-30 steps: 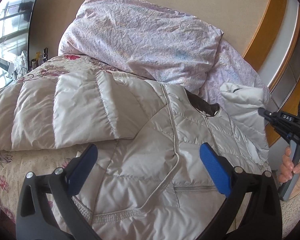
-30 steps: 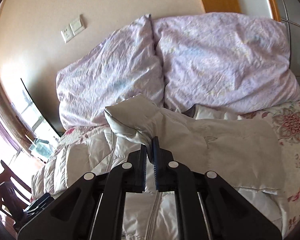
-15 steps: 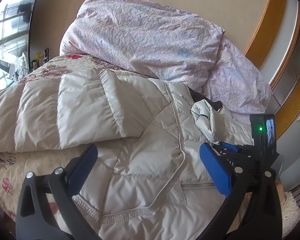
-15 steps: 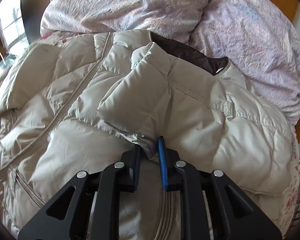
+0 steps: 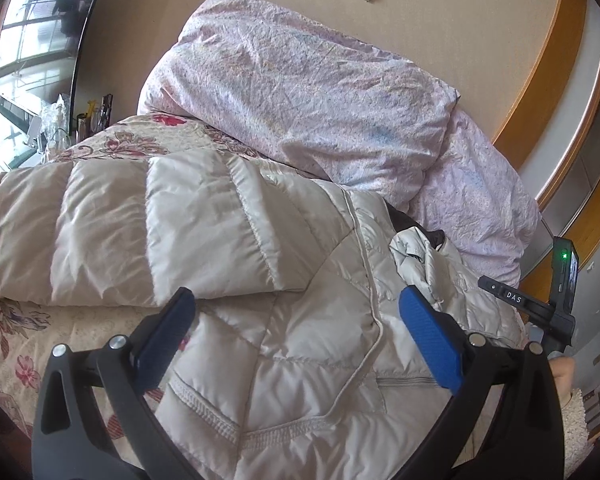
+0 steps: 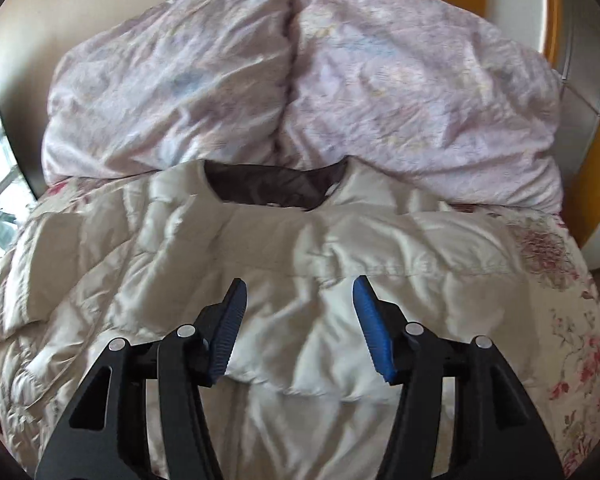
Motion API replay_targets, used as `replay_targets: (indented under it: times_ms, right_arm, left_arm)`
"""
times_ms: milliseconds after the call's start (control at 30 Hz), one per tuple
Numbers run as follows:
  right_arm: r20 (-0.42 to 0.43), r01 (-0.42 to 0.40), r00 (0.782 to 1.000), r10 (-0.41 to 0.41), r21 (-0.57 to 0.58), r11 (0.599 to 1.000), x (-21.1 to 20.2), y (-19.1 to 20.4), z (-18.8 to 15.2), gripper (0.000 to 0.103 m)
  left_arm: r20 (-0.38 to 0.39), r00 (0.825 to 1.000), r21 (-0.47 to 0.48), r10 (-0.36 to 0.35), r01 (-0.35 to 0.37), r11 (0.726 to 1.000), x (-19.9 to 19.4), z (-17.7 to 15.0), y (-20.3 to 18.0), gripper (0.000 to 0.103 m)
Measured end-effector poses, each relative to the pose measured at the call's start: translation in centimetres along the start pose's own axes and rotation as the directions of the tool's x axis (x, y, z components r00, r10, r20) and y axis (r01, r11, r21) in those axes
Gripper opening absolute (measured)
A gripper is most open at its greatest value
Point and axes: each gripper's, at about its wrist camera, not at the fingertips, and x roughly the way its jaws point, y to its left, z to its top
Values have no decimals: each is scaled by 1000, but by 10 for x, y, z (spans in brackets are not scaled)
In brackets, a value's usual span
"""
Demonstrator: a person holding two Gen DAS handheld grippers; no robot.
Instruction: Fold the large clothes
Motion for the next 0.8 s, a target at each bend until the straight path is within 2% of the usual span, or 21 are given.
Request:
replay_targets:
  times_ms: [133, 167, 233, 300, 467, 533, 633, 700, 800]
  right_arm:
    - [-153, -9, 988, 12, 19, 1000, 46, 3, -11, 58]
    - [-185, 13, 983, -13, 1, 1000, 58, 10, -16, 59]
    - [-159, 91, 982, -102, -76, 993, 65, 27, -21, 59]
    - [-160, 117, 979, -128, -80, 990, 65, 31, -21, 59]
    - [-175, 59, 983, -63, -27, 998, 68, 17, -17, 60]
    - [-169, 57, 984, -61, -24, 998, 67, 17, -17, 60]
    - [-162, 61, 985, -64, -25, 998, 64, 21, -18, 60]
    - [-161, 57, 985, -60, -23, 998, 65, 21, -18, 60]
    - [-158, 50, 986, -52, -17, 999, 65, 20, -18, 60]
  left_arm:
    - [1, 998, 10, 61, -61, 998, -2, 1, 12, 101]
    - [0, 998, -3, 70, -70, 998, -3, 1, 18, 101]
    - [-7, 996, -45, 86, -86, 995, -7, 2, 32, 101]
    - [-30, 995, -103, 100, -103, 989, -9, 1, 50, 101]
    - [-52, 986, -208, 160, -167, 964, -19, -5, 94, 101]
    - [-52, 987, -255, 151, -159, 954, -25, -8, 108, 101]
    - [-63, 993, -374, 103, -119, 920, -29, -12, 134, 101]
    - [-68, 996, -458, 65, -89, 884, -28, -15, 150, 101]
    - [-55, 998, -558, 37, -61, 828, -27, -17, 167, 96]
